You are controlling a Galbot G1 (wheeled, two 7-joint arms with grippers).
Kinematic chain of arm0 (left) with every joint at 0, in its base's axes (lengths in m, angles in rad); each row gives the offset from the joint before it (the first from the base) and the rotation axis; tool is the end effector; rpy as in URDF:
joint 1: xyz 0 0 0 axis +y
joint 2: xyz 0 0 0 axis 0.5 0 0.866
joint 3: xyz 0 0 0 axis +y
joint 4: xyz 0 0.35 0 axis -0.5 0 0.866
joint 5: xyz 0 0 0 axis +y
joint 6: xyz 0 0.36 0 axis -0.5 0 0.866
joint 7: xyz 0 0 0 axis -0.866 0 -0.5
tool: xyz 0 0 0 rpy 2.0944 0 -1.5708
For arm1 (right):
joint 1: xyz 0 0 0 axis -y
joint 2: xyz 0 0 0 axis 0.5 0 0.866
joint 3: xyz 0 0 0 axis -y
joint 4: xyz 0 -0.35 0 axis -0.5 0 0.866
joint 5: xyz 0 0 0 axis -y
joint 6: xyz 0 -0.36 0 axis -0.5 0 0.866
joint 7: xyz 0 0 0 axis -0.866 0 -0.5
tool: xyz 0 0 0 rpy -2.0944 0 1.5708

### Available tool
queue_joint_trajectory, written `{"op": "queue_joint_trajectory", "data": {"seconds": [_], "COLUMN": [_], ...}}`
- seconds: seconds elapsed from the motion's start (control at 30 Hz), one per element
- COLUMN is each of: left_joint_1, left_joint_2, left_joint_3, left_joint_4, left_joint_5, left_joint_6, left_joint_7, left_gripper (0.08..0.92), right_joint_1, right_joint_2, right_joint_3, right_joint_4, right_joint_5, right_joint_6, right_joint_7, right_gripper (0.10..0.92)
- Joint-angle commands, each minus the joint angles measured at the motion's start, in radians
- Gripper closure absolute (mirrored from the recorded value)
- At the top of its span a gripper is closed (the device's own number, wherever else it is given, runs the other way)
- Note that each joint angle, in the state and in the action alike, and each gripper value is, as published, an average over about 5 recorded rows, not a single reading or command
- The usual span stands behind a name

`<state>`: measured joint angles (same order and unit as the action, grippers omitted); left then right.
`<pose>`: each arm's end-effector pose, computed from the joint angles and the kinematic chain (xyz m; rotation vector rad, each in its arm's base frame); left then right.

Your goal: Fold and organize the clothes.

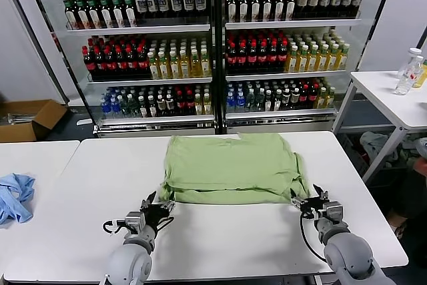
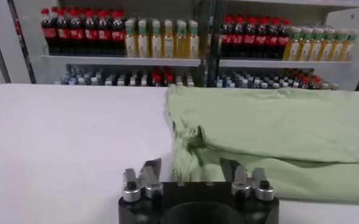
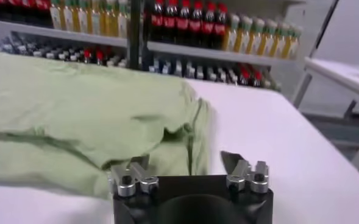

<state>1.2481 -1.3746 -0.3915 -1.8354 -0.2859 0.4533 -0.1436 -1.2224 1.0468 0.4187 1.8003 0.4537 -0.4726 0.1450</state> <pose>0.2857 0.0050 -0.3234 -0.0858 -2.7091 0.0706 0.2996 -0.1024 -0.3074 0.0662 -2.6522 0.1665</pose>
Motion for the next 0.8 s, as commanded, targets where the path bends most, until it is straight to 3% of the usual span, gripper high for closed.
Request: {"op": "queue_joint_trajectory", "data": {"seconds": [0.03, 0.5, 0.8], "left_joint_1": [-0.009, 0.029, 0.224], "left_joint_2": [0.000, 0.002, 0.004], "left_joint_3": [0.002, -0.027, -0.067], "left_joint_4": [0.016, -0.030, -0.210], "left_joint_5": [-0.031, -0.257, -0.236], "left_joint_6": [0.011, 0.044, 0.024], "left_joint_7": [0.003, 0.036, 0.034], "left_gripper": [0.474, 0.872, 0.916], "right_joint_1": [-0.006, -0.078, -0.284], "right_joint_2": [0.004, -0.023, -0.056], "right_joint_3": [0.008, 0.015, 0.093], "right_joint_4": [-0.021, 0.051, 0.236], "right_joint_5": [0.050, 0.041, 0.019], "right_joint_6": [-0.020, 0.042, 0.067], "right_joint_7": [0.005, -0.047, -0.077], "right_gripper": [0.497, 0.879, 0.891]}}
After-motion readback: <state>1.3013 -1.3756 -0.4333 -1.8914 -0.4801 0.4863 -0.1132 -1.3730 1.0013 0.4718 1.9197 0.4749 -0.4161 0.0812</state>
